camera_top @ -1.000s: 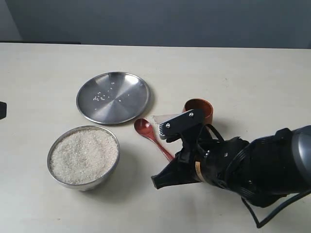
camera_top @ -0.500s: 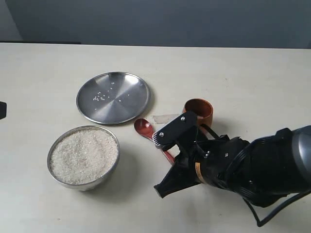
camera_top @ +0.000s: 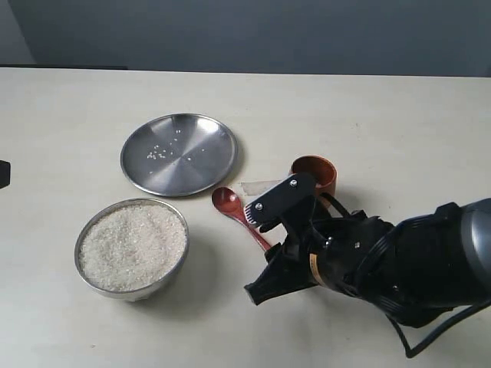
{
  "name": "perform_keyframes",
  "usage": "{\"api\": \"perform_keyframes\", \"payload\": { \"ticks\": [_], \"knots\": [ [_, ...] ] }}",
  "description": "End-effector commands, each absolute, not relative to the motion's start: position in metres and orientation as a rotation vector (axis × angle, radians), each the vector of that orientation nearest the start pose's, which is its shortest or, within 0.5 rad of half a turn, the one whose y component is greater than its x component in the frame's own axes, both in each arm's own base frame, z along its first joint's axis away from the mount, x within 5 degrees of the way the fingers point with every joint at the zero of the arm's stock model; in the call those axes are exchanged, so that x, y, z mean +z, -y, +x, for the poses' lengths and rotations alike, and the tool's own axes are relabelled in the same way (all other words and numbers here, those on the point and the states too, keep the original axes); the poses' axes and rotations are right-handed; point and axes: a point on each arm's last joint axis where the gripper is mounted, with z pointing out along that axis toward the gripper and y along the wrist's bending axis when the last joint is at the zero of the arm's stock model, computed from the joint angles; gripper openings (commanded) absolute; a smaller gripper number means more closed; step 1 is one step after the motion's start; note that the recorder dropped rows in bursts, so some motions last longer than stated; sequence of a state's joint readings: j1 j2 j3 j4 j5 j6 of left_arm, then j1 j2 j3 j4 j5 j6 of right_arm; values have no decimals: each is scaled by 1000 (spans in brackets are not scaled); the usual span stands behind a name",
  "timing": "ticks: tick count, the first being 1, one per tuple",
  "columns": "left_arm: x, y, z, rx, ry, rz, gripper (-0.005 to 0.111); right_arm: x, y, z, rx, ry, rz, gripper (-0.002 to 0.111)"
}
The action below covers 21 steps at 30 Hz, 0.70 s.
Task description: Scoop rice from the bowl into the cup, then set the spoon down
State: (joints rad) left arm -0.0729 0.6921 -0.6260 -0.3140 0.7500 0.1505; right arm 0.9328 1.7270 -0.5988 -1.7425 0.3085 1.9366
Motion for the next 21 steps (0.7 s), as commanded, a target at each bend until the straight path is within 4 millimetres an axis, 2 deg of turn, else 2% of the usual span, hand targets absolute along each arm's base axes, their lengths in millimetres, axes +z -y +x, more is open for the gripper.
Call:
{"api": "perform_keyframes", "payload": {
  "ticks": [1, 7, 9, 13, 16, 18, 19, 21],
  "knots": [
    [305, 29, 124, -322, -2261, 105, 0, 119, -203, 187, 64, -2356, -789, 45],
    [305, 29, 124, -320, -2261, 107, 0, 131, -219, 195, 164, -2342, -738, 45],
    [305, 29, 124, -320, -2261, 107, 0, 125, -220, 196, 147, -2358, -744, 45],
    [305, 29, 124, -320, -2261, 107, 0, 86, -219, 193, 92, -2485, -761, 45],
    [305, 29, 124, -320, -2259, 107, 0, 83, -219, 192, 93, -2498, -765, 44],
    [305, 29, 124, -320, -2259, 107, 0, 85, -220, 191, 116, -2499, -769, 39],
    [305, 29, 124, -320, -2259, 107, 0, 85, -221, 190, 124, -2501, -772, 31],
    [305, 29, 124, -320, -2259, 107, 0, 85, -221, 190, 133, -2511, -763, 22]
  ]
}}
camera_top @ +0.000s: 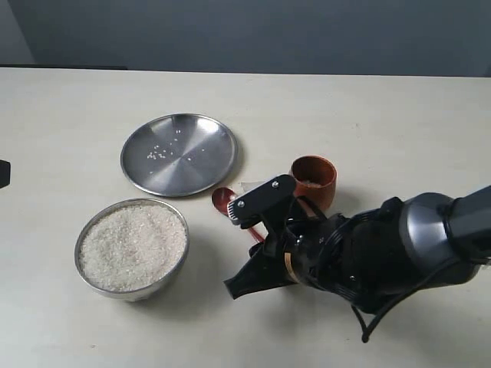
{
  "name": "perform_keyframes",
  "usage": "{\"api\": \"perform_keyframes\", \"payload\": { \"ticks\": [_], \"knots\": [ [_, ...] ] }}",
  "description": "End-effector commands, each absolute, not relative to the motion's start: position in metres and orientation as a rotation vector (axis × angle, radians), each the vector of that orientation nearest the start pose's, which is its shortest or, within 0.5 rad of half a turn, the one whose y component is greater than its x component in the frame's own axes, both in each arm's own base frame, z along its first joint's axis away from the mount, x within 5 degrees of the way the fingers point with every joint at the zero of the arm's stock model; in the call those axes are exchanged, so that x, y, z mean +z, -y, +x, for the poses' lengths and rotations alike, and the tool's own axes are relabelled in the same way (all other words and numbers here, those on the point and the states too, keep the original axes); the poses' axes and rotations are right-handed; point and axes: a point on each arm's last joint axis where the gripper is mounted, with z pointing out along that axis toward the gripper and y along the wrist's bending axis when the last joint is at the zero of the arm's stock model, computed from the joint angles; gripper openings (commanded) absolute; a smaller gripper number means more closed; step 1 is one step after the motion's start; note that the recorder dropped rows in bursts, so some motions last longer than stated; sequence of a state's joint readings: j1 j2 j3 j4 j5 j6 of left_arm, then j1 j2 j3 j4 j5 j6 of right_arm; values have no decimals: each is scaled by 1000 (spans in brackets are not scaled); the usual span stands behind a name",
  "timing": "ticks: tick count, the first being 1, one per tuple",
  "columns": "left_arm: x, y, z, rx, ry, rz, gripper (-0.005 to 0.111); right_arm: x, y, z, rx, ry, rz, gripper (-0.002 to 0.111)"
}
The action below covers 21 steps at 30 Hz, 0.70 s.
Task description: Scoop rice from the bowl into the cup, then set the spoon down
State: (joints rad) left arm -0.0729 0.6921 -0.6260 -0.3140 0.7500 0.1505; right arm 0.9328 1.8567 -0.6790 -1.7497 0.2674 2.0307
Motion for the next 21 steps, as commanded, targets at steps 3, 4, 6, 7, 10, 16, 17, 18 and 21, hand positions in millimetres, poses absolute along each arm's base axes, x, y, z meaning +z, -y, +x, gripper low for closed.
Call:
{"api": "perform_keyframes", "payload": {
  "ticks": [3, 4, 6, 7, 10, 16, 17, 18, 21],
  "knots": [
    [305, 29, 124, -320, -2259, 107, 0, 85, -220, 189, 142, -2537, -710, 14],
    [305, 29, 124, -320, -2259, 107, 0, 84, -220, 189, 147, -2543, -710, 13],
    [305, 29, 124, -320, -2259, 107, 0, 83, -219, 187, 147, -2551, -715, 13],
    [305, 29, 124, -320, -2259, 107, 0, 82, -217, 186, 144, -2557, -718, 13],
    [305, 29, 124, -320, -2259, 107, 0, 78, -212, 181, 131, -2572, -749, 13],
    [305, 29, 124, -320, -2259, 107, 0, 89, -212, 180, 169, -2547, -752, -1],
    [305, 29, 124, -320, -2259, 107, 0, 94, -213, 180, 184, -2532, -749, -1],
    [305, 29, 124, -320, -2259, 107, 0, 100, -213, 180, 199, -2514, -744, -1],
    [305, 29, 124, -320, -2259, 107, 0, 119, -214, 181, 235, -2442, -769, -1]
  ]
}}
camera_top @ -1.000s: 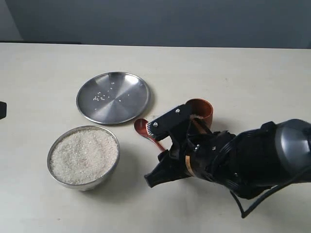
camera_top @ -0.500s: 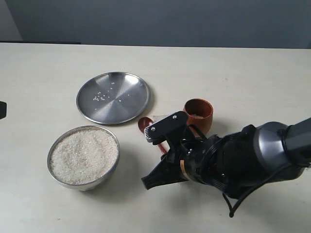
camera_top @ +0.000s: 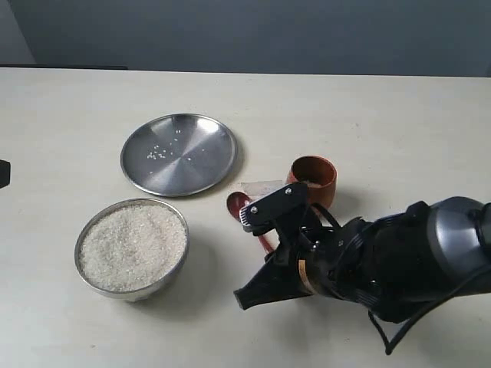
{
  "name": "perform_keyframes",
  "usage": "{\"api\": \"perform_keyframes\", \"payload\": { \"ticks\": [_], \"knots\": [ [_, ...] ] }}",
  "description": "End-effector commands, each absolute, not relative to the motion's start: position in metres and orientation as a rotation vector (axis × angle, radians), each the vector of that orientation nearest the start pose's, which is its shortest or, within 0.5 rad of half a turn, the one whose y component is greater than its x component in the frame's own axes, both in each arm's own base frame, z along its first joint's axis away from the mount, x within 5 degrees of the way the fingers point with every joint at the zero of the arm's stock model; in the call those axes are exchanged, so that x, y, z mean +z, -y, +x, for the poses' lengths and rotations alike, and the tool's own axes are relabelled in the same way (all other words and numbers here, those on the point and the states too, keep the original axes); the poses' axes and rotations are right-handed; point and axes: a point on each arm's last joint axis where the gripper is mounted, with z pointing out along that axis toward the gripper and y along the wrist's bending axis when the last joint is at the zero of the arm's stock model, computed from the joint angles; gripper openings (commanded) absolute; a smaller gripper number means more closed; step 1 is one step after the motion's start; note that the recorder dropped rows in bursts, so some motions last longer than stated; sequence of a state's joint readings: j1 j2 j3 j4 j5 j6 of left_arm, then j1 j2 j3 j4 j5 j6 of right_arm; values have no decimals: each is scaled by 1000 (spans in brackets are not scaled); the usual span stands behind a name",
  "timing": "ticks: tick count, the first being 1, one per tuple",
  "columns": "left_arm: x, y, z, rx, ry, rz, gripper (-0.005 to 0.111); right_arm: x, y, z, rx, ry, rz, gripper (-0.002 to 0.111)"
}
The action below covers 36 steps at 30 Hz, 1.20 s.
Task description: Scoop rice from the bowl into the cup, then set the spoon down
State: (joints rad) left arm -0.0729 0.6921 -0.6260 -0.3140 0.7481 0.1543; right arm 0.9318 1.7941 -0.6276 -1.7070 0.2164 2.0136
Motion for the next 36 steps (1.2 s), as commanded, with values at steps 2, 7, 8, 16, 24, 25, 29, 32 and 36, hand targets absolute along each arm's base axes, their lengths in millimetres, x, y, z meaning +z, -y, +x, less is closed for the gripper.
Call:
{"api": "perform_keyframes", "payload": {
  "ticks": [2, 7, 8, 16, 24, 25, 29, 32, 36],
  "knots": [
    [305, 29, 124, -320, -2259, 107, 0, 135, -216, 180, 280, -2387, -791, -1],
    [305, 29, 124, -320, -2259, 107, 0, 181, -228, 182, 404, -2207, -875, -1],
    [305, 29, 124, -320, -2259, 107, 0, 190, -231, 183, 423, -2175, -883, -1],
    [305, 29, 124, -320, -2259, 107, 0, 220, -248, 192, 376, -2014, -922, -1],
    [305, 29, 124, -320, -2259, 107, 0, 245, -253, 195, 300, -1863, -1010, -1],
    [305, 29, 124, -320, -2259, 107, 0, 249, -253, 196, 298, -1851, -998, -1],
    [305, 29, 124, -320, -2259, 107, 0, 268, -250, 196, 280, -1785, -989, -1],
    [305, 28, 124, -318, -2262, 109, 0, 283, -246, 194, 274, -1737, -972, -1],
    [305, 28, 124, -318, -2262, 109, 0, 294, -241, 191, 243, -1676, -1002, -1]
  ]
}}
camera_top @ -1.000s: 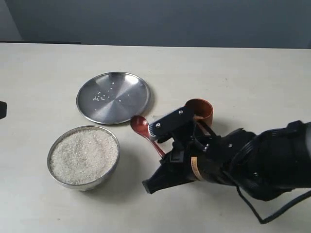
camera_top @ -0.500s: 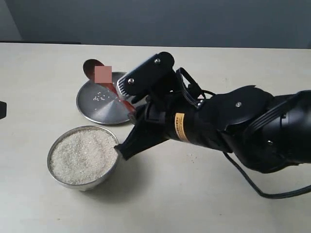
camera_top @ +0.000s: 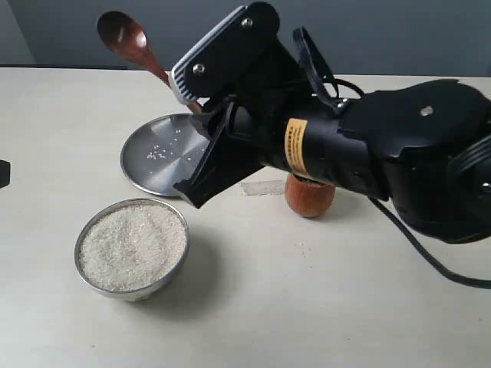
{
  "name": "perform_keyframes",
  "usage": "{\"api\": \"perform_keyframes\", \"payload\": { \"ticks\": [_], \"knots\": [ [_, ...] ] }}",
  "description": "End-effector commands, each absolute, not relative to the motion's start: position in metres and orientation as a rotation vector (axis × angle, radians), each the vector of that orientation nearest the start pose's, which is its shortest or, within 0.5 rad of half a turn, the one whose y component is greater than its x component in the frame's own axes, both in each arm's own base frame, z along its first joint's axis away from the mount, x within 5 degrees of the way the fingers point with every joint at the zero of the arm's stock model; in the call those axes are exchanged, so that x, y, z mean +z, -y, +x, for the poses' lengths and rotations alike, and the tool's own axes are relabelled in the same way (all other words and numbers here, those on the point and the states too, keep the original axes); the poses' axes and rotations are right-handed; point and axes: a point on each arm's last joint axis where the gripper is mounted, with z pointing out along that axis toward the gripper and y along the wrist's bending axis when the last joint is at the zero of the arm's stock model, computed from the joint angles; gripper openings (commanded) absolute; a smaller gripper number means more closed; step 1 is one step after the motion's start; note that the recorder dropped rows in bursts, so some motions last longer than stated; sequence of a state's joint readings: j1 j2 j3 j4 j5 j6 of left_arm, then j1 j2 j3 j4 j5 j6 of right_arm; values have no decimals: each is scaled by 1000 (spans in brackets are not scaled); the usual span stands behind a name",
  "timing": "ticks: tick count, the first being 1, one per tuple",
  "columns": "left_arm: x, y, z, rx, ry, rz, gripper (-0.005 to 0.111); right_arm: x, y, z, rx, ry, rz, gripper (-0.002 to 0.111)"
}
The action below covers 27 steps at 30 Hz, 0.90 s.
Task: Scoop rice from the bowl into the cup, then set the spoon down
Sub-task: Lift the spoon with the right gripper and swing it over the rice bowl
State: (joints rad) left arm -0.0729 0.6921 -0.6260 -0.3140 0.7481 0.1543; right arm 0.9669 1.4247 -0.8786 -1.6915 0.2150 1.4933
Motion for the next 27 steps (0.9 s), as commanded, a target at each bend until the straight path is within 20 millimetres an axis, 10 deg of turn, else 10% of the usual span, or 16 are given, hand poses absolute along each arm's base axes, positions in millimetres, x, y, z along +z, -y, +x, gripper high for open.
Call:
{"api": "perform_keyframes", "payload": {
  "ticks": [1, 27],
  "knots": [
    [305, 28, 124, -318, -2262, 109, 0, 297, -240, 190, 239, -1664, -1004, -1],
    [304, 27, 124, -298, -2263, 117, 0, 302, -240, 182, 343, -1672, -1014, -1]
  ]
}}
